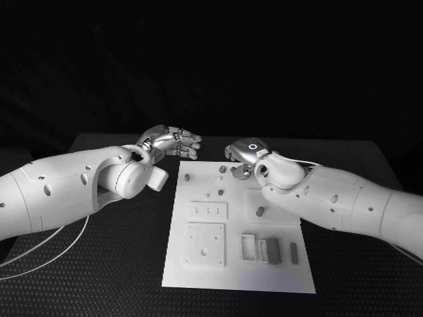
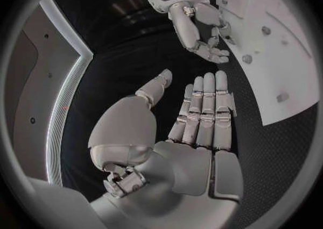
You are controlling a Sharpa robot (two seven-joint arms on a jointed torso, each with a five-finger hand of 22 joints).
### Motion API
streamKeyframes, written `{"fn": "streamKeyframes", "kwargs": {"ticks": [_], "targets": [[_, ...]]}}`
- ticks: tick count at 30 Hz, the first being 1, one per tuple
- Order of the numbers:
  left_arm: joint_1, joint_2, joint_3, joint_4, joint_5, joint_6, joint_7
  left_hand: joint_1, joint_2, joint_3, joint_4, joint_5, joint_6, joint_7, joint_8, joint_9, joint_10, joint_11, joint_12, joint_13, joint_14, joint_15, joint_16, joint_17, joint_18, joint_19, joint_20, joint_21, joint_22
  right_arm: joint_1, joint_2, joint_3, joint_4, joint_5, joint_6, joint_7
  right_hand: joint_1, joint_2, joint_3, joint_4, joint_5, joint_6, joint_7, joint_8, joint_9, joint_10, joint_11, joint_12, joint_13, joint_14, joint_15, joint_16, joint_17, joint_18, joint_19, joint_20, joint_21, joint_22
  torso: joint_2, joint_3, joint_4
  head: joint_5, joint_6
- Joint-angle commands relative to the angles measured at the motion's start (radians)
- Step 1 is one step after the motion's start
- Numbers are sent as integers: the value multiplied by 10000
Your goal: Assemble the parts on the task board
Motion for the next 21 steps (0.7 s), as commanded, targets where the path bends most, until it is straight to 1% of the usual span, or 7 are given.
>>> {"fn": "streamKeyframes", "kwargs": {"ticks": [1, 5, 12, 13, 14, 17, 21], "targets": [[72, -20, 11, -48, 33, 179, 225, -36, 26, -65, 13, -35, -68, -3, -41, 17, 16, 0, -39, 9, 32, 56, -45, 11, 140, -39, 7, -48, 15, 130, -564, 129, 592, 858, -925, 344, -185, -280, -18, 251, 36, -132, -70, -4, -10, 370, -128, 165, 94, 152, -97, 132, 27, 222, 177, -74, 100, 213, -5, -6, -39, -55, 119], [100, -112, 10, -105, 20, 324, 359, -12, -6, -68, -11, -35, -65, -6, -42, 20, 24, -4, -45, 17, 33, 56, -60, 25, 142, -43, 7, -56, 17, 353, -1463, 348, 1204, 1628, -687, 683, -442, -691, -59, 695, 39, 43, 28, 157, 73, 1062, -386, 567, 429, 202, -342, 360, 81, 222, 287, -170, 252, 217, -27, 13, -139, -35, 183], [100, -200, 9, -176, -59, 357, 383, 8, -10, -64, -23, -35, -66, -6, -44, 21, 27, -4, -50, 22, 32, 56, -69, 33, 143, -44, 7, -61, 18, 558, -2427, 384, 1122, 2703, 439, 1289, -628, -998, -329, 961, 31, -89, -50, 206, 193, 1408, -507, 1122, 1384, -150, -463, 537, 97, 220, -16, -132, 290, 212, -62, 57, -283, 23, 228], [100, -203, 9, -222, -72, 365, 379, 12, -10, -63, -25, -35, -67, -6, -45, 21, 27, -5, -51, 22, 32, 56, -71, 34, 143, -44, 7, -61, 18, 561, -2457, 384, 1009, 2865, 734, 1349, -585, -1009, -656, 884, 126, -191, -233, 215, 264, 1380, -629, 1900, 2558, -292, -515, 897, 279, 222, -53, -109, 428, 226, -64, 68, -290, 17, 231], [100, -200, 9, -257, -72, 352, 377, 14, -12, -63, -26, -35, -68, -5, -46, 21, 27, -4, -52, 23, 32, 57, -72, 35, 143, -44, 7, -61, 19, 564, -2465, 384, 895, 2956, 1016, 1404, -592, -965, -723, 923, -16, -207, -98, 229, 301, 1011, -595, 2198, 3178, -364, -568, 1011, 316, 222, -67, -118, 483, 215, -60, 70, -269, -4, 233], [100, -162, 8, -345, -81, 347, 401, 16, -16, -64, -28, -35, -69, -5, -47, 21, 27, -4, -54, 24, 32, 57, -75, 38, 142, -44, 8, -63, 19, 565, -2451, 384, 576, 2937, 1707, 1600, -510, -765, -1300, 781, 19, -582, -211, 73, 332, -427, -693, 6732, 7721, -586, -725, 2519, 1160, 208, 50, -216, 975, 247, -57, 72, -240, -37, 240], [99, -142, 7, -386, -92, 375, 391, 21, -13, -63, -29, -35, -69, -5, -48, 22, 28, -4, -56, 25, 33, 58, -77, 41, 142, -43, 9, -63, 20, 563, -2384, 382, 302, 2845, 2270, 1798, -629, -819, -1259, 901, 28, -701, -249, 34, 366, -1598, -783, 9696, 10250, -664, -697, 3722, 1803, 222, 8, -278, 1347, 244, -41, 81, -211, -64, 230]]}}
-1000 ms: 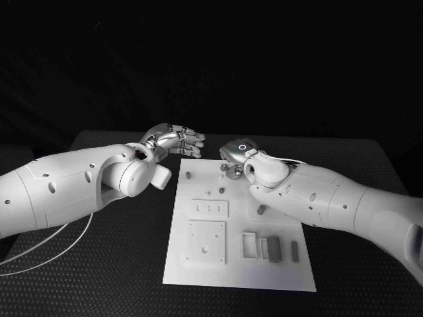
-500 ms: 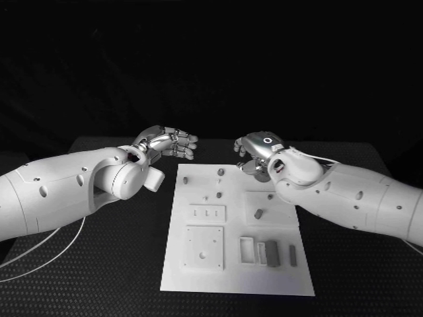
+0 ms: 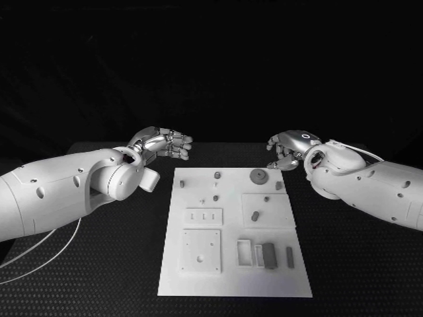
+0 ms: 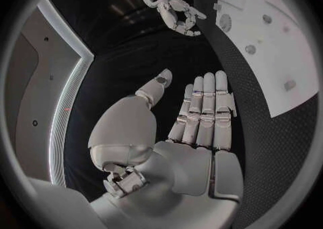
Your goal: Assemble the parts on the task board
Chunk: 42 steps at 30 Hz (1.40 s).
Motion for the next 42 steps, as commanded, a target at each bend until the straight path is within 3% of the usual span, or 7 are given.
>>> {"fn": "streamKeyframes", "kwargs": {"ticks": [1, 3, 7, 20, 24, 28, 42], "targets": [[11, 28, 8, -1, -75, 208, 179, 21, -13, -34, 0, -35, -70, -4, -48, 12, 28, -4, -56, 16, 33, 58, -39, 10, 145, -43, 9, -64, 13, 8, 99, 1, -172, 242, 1313, 627, -66, 9, 72, 81, 27, -138, 59, -77, 17, -789, -10, 1240, 1012, -291, -19, 533, 285, -12, -87, -82, 246, 255, 16, 17, 30, -32, -9], [11, 28, 8, -3, -84, 211, 177, 23, -11, -33, 0, -35, -70, -4, -49, 12, 28, -4, -58, 17, 33, 58, -40, 12, 145, -43, 9, -64, 13, -5, 166, -2, -272, 164, 1373, 649, -85, 6, 159, 105, 41, -167, 37, -47, 69, -996, 3, 1735, 1205, -409, 31, 823, 358, -12, -169, -122, 515, 244, 21, 33, 15, -47, -25], [11, 45, 8, -3, -110, 212, 177, 25, -8, -33, 0, -34, -71, -4, -50, 13, 28, -3, -59, 18, 34, 58, -42, 14, 144, -42, 9, -65, 13, -53, 328, -27, -483, 148, 1376, 738, -91, 55, 185, 94, 41, -137, 36, -6, 112, -1016, 21, 1964, 1218, -426, 39, 976, 363, -12, -193, -145, 671, 241, 24, 26, -8, -59, -24], [10, 146, 8, 7, -125, 277, 164, 25, -1, -34, 5, -35, -73, -1, -54, 13, 29, -1, -66, 22, 36, 60, -51, 23, 142, -40, 12, -68, 15, -251, 895, -92, -1134, 150, 1593, 929, -131, 258, 226, 23, 41, 53, -30, 145, 223, -1125, -35, 2263, 1098, -504, -7, 1189, 291, -12, -301, -170, 913, 223, 32, -5, 76, -185, -87], [10, 133, 8, 30, -127, 276, 152, 23, 0, -35, 6, -35, -74, 0, -55, 14, 29, -1, -68, 23, 36, 60, -54, 26, 142, -40, 13, -69, 16, -321, 982, -102, -1337, 150, 1633, 961, -139, 367, 233, -22, 41, 144, -55, 200, 258, -1144, -58, 2335, 1051, -518, -28, 1235, 258, -12, -321, -175, 967, 219, 39, -7, 63, -153, -135], [11, 125, 9, 45, -129, 272, 143, 22, 1, -36, 8, -35, -75, 0, -56, 14, 29, 0, -70, 24, 36, 61, -56, 28, 142, -40, 13, -70, 16, -344, 1034, -109, -1447, 150, 1729, 965, -167, 450, 234, -44, 41, 224, -59, 244, 285, -1167, -64, 2370, 1006, -537, -36, 1257, 229, -12, -346, -173, 994, 214, 25, -5, 35, -31, -217], [12, 109, 10, 117, -133, 276, 128, 15, 4, -40, 15, -35, -77, 3, -59, 15, 30, 1, -76, 28, 39, 62, -65, 37, 141, -38, 14, -73, 18, -392, 1251, -140, -1771, 141, 1788, 1058, -273, 1095, 195, -338, 40, 603, -76, 390, 394, -1257, -80, 2536, 759, -599, -52, 1375, 74, -12, -426, -165, 1098, 196, 23, 0, 45, -11, -282]]}}
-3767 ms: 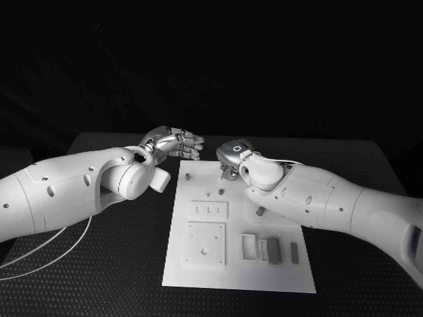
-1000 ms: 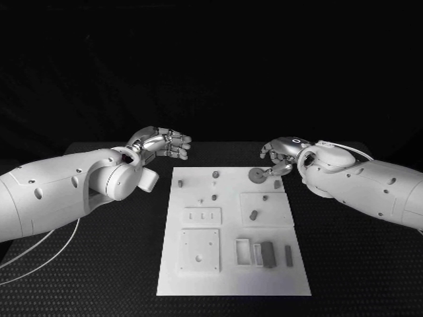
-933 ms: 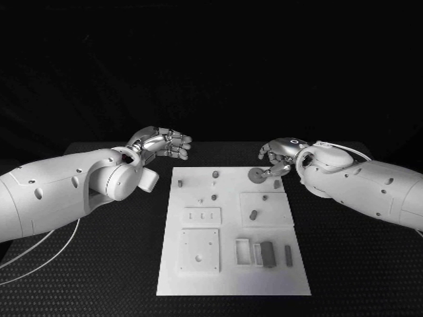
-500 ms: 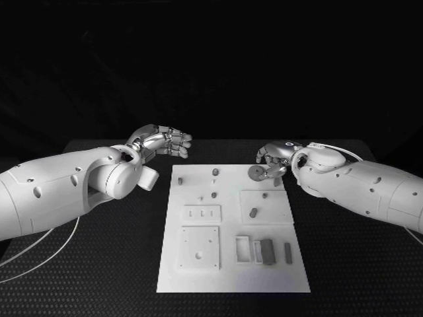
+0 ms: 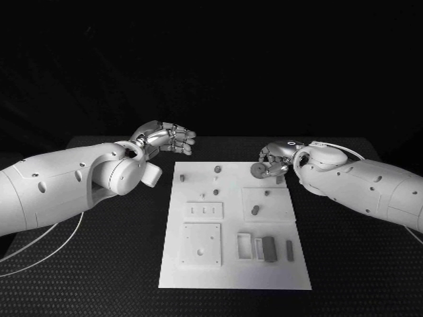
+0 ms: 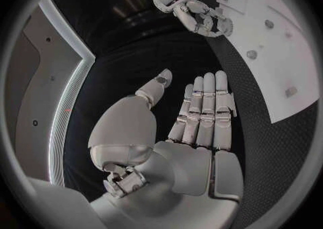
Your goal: Assemble the parts on the task board
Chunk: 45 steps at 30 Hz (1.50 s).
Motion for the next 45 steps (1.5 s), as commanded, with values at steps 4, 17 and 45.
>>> {"fn": "streamKeyframes", "kwargs": {"ticks": [4, 17, 45], "targets": [[13, -7, 11, 74, -39, 149, 91, 14, 5, -41, 17, -35, -77, 3, -59, 10, 30, 1, -40, 16, 40, 62, -67, 13, 142, -38, 14, -36, 13, -17, 92, -10, -75, -12, 326, 163, -10, 485, 24, -124, 40, 735, 28, 17, 13, -524, -101, 95, -104, -85, 19, 68, -61, 164, -88, 14, 54, 192, 2, 1, 2, 25, -36], [32, -44, 12, 176, -51, 145, 71, 19, 18, -36, 22, -34, -76, 3, -61, 12, 32, 1, -47, 21, 43, 61, -77, 23, 144, -36, 13, -40, 14, -88, 286, -76, -213, 99, 724, 148, -274, 951, -39, -365, 39, 830, 70, -24, 22, -596, -60, 251, -295, -148, 61, 180, -177, 164, -163, 46, 125, 194, 0, -2, 6, 69, -143], [76, -37, 12, 234, -65, 142, 53, 43, 23, -26, 17, -35, -76, 2, -65, 15, 36, 0, -58, 30, 48, 60, -94, 41, 145, -34, 13, -48, 18, -219, 554, -304, -698, 418, 1984, 371, -487, 511, 49, -282, 38, 431, 233, -374, -143, -766, 94, 381, -541, -296, 206, 249, -343, 164, -256, 81, 95, 170, -6, 12, -2, 85, -263]]}}
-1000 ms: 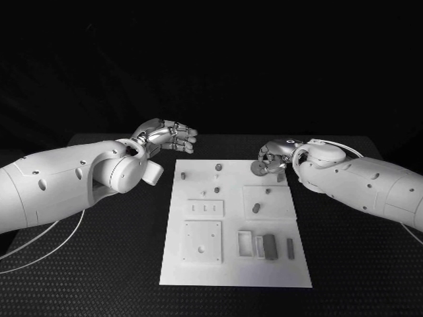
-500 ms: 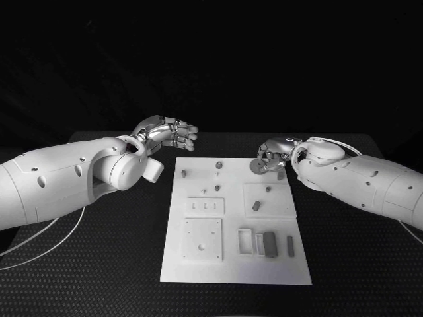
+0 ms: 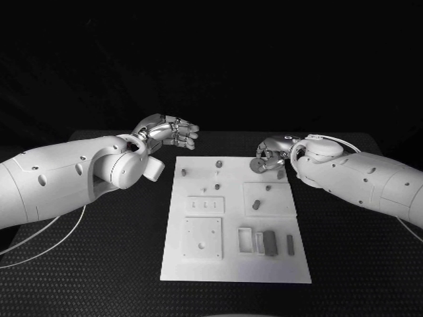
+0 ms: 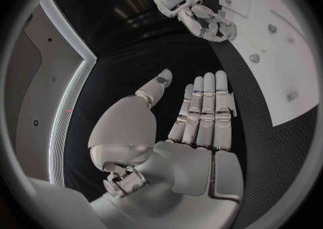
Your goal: Assemble the parts on the task board
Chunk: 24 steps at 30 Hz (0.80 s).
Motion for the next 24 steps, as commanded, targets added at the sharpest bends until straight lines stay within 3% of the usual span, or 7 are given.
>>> {"fn": "streamKeyframes", "kwargs": {"ticks": [1, 8, 12, 16, 20, 24], "targets": [[19, 13, 10, 24, -37, 134, 75, 43, 23, -26, 17, -35, -76, 2, -65, 10, 36, 0, -58, 18, 13, 25, -55, 17, 147, -34, 13, -48, 13, -288, 36, -184, -88, 155, 1453, 66, 11, -49, 59, 32, 39, 414, 232, -85, -203, -767, 95, 67, -34, -86, -9, 71, -27, 70, -75, -24, 19, 171, 3, 4, -6, 12, -15], [23, 0, 10, 43, -37, 135, 68, 43, 22, -26, 19, -35, -75, 2, -66, 11, 38, 0, -61, 20, 15, 25, -59, 22, 146, -33, 14, -50, 14, -289, 10, -201, -106, 55, 1813, 46, 30, 401, 96, -67, 39, 842, 210, 120, -132, -777, 79, 169, -131, -107, -17, 146, -84, 70, -94, -23, 50, 184, -2, -2, -14, 22, -41], [26, -11, 10, 45, -37, 115, 69, 43, 23, -26, 20, -35, -75, 2, -66, 11, 39, 0, -62, 22, 16, 25, -61, 25, 146, -32, 14, -50, 15, -289, -7, -209, -99, -93, 1768, 38, 147, 824, 159, -293, 40, 1108, 121, 240, -80, -773, -1, 221, -210, -125, -87, 182, -132, 70, -121, -24, 74, 189, -4, 4, -11, 18, -43], [27, -19, 10, 50, -37, 111, 66, 42, 25, -25, 23, -35, -74, 2, -66, 12, 40, 0, -64, 23, 17, 25, -64, 28, 146, -31, 14, -51, 16, -289, -12, -210, -80, -437, 1366, 103, 260, 1122, 187, -358, 40, 1430, 0, 394, -2, -720, -110, 270, -289, -107, -181, 223, -175, 70, -125, -32, 111, 192, -5, 12, -22, 24, -51], [28, -19, 10, 54, -37, 89, 60, 43, 27, -24, 24, -35, -73, 2, -67, 12, 41, 0, -65, 25, 19, 25, -66, 31, 146, -30, 14, -51, 17, -289, -13, -210, 52, -1008, 469, 36, 331, 1081, 102, -365, 42, 1929, -226, 617, 116, -476, -328, 302, -467, 44, -386, 269, -274, 70, -4, -91, 190, 174, -6, 6, -21, 13, -38], [28, -17, 10, 53, -37, 88, 53, 44, 29, -23, 25, -34, -73, 2, -67, 13, 42, 0, -66, 25, 20, 25, -67, 32, 147, -29, 14, -52, 17, -289, -32, -210, 233, -1440, -133, -64, 379, 1034, 77, -367, 40, 2031, -276, 642, 135, -360, -382, 316, -536, 134, -441, 291, -316, 70, 77, -136, 216, 164, -7, 9, -19, 8, -24]]}}
